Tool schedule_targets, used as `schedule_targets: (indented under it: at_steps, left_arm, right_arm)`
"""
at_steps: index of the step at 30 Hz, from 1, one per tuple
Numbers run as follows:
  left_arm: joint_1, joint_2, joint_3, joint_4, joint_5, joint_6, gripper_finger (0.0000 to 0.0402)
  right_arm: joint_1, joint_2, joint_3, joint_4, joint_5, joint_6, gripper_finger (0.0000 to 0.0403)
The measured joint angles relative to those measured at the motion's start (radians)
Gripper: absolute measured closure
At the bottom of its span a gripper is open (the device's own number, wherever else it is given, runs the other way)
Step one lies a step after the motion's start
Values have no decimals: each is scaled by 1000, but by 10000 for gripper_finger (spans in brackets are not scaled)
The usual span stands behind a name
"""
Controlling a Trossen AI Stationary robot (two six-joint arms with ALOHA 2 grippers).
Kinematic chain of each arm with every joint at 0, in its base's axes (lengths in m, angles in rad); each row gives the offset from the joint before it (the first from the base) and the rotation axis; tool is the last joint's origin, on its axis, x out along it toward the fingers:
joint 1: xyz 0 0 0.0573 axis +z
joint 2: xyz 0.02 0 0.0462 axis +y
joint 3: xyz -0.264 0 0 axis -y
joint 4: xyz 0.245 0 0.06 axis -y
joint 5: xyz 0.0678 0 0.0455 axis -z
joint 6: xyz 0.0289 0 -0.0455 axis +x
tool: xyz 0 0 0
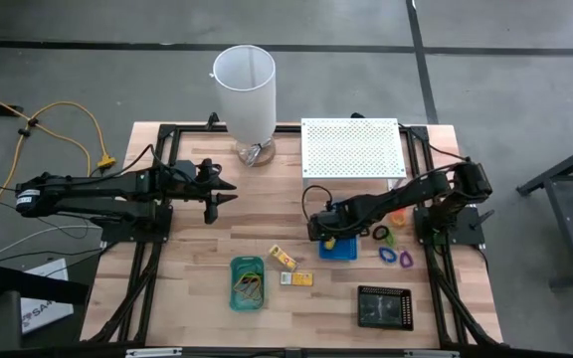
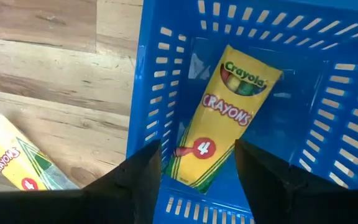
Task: Pick & Place Office Desk Supplies
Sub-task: Put the bottom crayon box into the blue bin
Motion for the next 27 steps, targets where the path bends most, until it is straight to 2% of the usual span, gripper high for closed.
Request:
schedule_targets:
  at_steps: [11, 15, 20, 27]
  left_arm:
    - [0, 0, 0, 0, 3, 0, 282]
    - [0, 0, 0, 0, 3, 0, 282]
    - [0, 0, 0, 0, 3, 0, 282]
    - [0, 0, 0, 0, 2, 0, 282]
  right_arm:
    - [-1, -3, 0, -5, 8, -32, 211]
    - [-18, -65, 0, -30, 9, -75, 211]
    - [-28, -146, 0, -19, 62, -119, 211]
    - [-19, -154, 0, 72, 62, -241, 211]
